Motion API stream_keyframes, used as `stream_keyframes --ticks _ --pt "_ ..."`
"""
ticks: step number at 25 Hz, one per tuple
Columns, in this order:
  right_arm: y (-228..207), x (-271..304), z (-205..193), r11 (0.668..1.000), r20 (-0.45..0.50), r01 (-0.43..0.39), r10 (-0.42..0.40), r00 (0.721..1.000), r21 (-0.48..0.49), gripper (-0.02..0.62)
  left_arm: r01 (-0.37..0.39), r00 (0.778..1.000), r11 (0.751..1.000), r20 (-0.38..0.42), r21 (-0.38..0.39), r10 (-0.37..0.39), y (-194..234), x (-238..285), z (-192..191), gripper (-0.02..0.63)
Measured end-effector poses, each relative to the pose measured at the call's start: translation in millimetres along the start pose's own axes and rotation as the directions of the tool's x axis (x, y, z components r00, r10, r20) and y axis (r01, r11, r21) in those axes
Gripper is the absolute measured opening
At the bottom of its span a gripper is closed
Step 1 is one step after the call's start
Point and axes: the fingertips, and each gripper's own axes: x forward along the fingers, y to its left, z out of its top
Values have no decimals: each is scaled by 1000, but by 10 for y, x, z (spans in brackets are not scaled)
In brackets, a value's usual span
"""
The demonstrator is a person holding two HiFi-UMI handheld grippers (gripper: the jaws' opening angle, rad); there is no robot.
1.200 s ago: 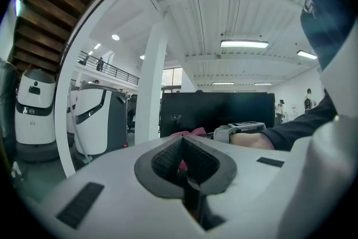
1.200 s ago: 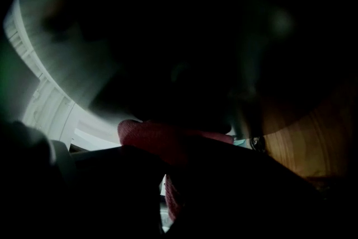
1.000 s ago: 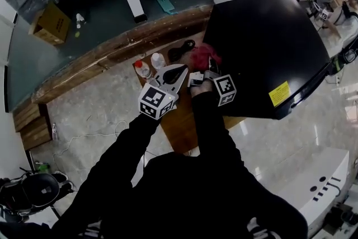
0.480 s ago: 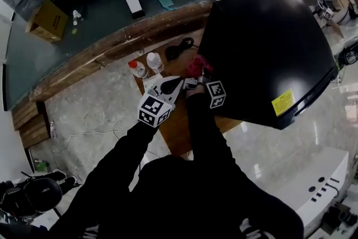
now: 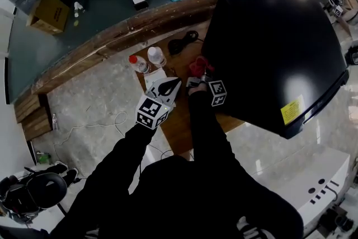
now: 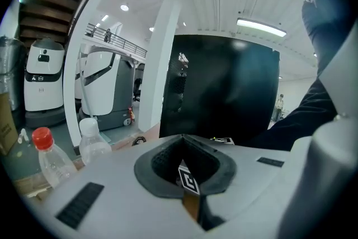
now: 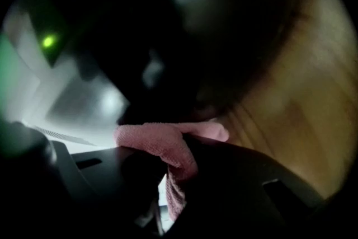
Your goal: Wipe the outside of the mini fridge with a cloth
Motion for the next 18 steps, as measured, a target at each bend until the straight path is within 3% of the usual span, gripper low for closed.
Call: stream_keyframes --ticks 3,6,12,16,18 --pt "-52 -23 0 1000 -23 -8 7 1000 -22 55 -4 1000 1000 -3 -8 4 -4 -11 -33 6" --pt "166 -157 -193 988 -136 -68 49 990 -138 55 -9 1000 1000 9 -20 10 20 -63 13 6" --pt "1047 -971 -613 914 -301 -230 128 945 -333 55 -6 996 1000 89 16 4 -131 -402 365 6" --pt "1746 -1567 -669 860 -379 -366 226 897 -355 57 3 986 999 167 40 -9 -360 -696 743 6" --pt "1987 -1825 -600 862 -375 -381 249 893 -334 56 17 979 999 201 48 -26 -489 -816 935 6"
